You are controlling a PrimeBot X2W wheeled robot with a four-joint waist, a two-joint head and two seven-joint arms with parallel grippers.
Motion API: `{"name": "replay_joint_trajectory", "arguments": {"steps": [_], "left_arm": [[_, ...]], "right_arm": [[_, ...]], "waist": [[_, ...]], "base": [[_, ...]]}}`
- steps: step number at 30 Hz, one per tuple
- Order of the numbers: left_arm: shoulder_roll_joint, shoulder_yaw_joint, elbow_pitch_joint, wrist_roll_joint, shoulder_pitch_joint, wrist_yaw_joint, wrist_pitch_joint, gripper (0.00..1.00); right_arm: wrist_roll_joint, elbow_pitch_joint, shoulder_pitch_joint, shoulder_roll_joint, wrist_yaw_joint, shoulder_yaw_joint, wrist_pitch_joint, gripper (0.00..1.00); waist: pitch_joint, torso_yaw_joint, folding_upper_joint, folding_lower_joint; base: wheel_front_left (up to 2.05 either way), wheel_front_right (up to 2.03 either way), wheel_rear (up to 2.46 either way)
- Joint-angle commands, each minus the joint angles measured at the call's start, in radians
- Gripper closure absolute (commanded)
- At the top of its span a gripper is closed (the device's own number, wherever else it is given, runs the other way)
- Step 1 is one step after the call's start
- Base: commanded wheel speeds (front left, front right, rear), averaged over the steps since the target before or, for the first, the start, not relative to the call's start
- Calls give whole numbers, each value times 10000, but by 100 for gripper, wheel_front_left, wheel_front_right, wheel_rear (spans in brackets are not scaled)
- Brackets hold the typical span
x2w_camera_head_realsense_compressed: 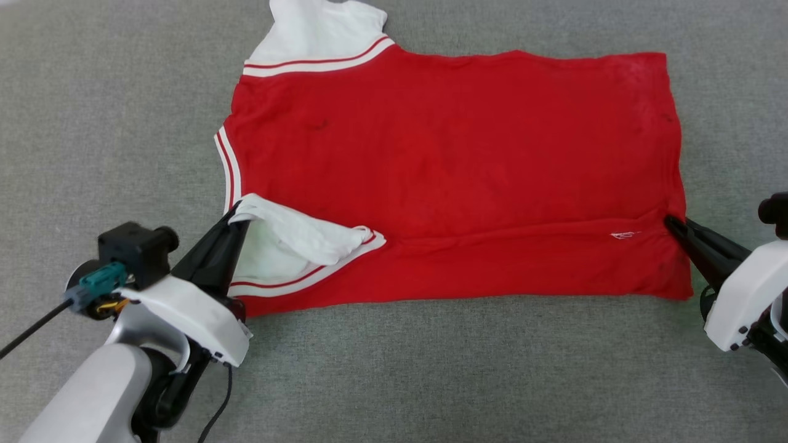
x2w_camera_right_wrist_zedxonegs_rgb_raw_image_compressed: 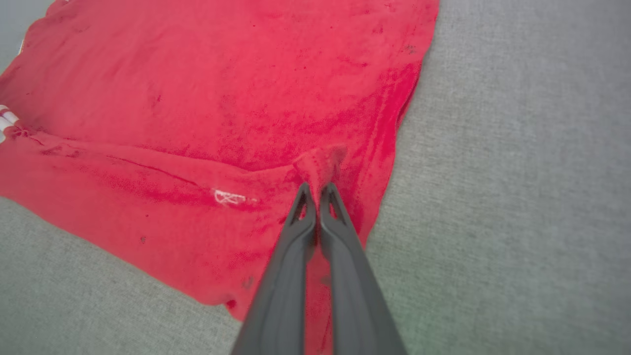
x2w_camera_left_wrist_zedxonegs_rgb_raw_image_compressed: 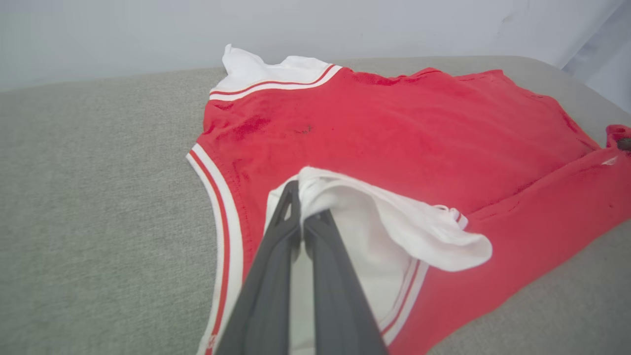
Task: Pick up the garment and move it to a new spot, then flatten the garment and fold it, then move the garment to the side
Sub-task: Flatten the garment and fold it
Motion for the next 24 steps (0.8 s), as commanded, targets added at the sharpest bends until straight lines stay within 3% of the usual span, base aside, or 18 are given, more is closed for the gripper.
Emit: {"name": "replay_joint_trajectory", "arguments": {"steps": [1,8,9,10,11,12,19,24], "left_arm": [[-93,-37,305,67,-274,-63,-37,100],[-649,-332,1798,272,-1208,-245,-252,100],[-756,-334,2011,248,-1329,-226,-308,74],[-818,-344,2260,334,-1466,-188,-373,31],[-905,-370,2487,380,-1571,-146,-415,0],[-993,-384,2704,415,-1633,-103,-458,0],[-1290,-267,3637,349,-1542,180,-900,0],[-1338,15,3601,215,-1022,508,-1375,0]], "right_arm": [[-121,169,-216,73,-8,58,-16,100],[-469,824,-716,186,-8,315,-107,100],[-518,903,-774,209,-8,344,-125,100],[-566,996,-826,224,-8,386,-131,100],[-709,1070,-875,219,-8,424,-187,69],[-729,1199,-897,290,-8,401,-187,0],[-1177,1400,-943,529,-6,566,-555,0],[-1625,1407,-464,784,-6,77,-425,0]], "waist": [[142,22,-1,-2],[252,47,-1,-2],[244,47,-1,-2],[230,44,-1,-2],[202,38,-1,-2],[159,26,-1,-2],[-494,-97,-1,-2],[-1174,-94,-1,-2]], "base": [[0,0,0],[0,0,0],[0,0,0],[0,0,0],[0,0,0],[0,0,0],[0,0,0],[0,0,0]]}}
